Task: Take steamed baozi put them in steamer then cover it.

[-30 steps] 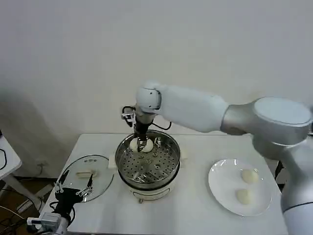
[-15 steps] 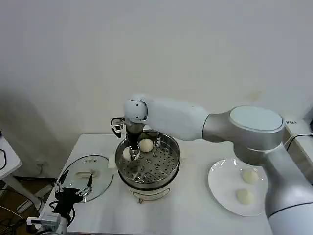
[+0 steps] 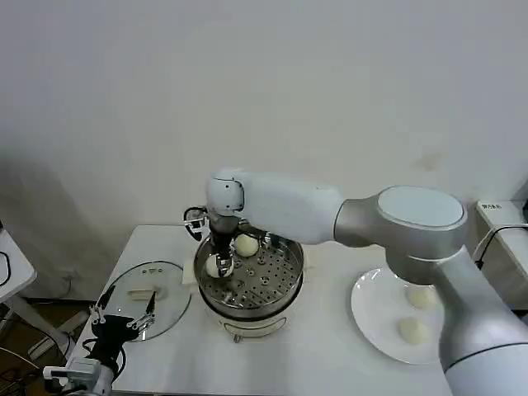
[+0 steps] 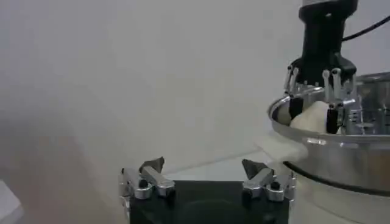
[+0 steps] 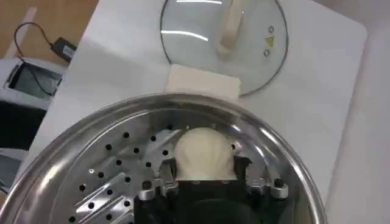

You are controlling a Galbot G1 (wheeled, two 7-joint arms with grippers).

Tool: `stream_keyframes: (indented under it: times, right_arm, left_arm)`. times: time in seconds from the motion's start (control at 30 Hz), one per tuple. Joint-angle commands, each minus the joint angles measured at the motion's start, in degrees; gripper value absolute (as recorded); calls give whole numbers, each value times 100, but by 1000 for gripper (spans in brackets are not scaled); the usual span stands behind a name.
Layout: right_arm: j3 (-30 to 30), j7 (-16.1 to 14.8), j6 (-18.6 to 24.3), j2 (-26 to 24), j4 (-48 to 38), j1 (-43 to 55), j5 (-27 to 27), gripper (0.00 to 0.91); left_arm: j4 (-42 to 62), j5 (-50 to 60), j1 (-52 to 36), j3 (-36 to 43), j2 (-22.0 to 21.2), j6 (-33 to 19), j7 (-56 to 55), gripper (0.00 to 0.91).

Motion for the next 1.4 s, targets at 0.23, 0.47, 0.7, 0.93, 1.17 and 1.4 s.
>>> stream_keyframes:
  times: [0.23,0.47,0.7,0.93,1.17,1.4]
  right_arm:
    - [4,43,32,31,-50,-62,-48,615]
    - [14,123,45,29,-20,-64,-25,907]
    - [75,203,36,22,-28,-55,2,907]
    - [142,240,-55,-299,423,122,82,907]
    - [91,252,-151,-1469,1710,638,185,907]
    - [203,163,-63,-2810,2773,868,138,907]
  left_arm:
    - [27,4,-4,21,1,-3,4,907]
    - [23,1,-13,16,6,-2,8,907]
    - [14,0,-7,15,-8,-2,7,907]
    - [11,-3,-9,12,-11,1,13,907]
    - [-18,16,-7,38,-39,8,32,907]
    - [14,21,24,54,-52,13,50,907]
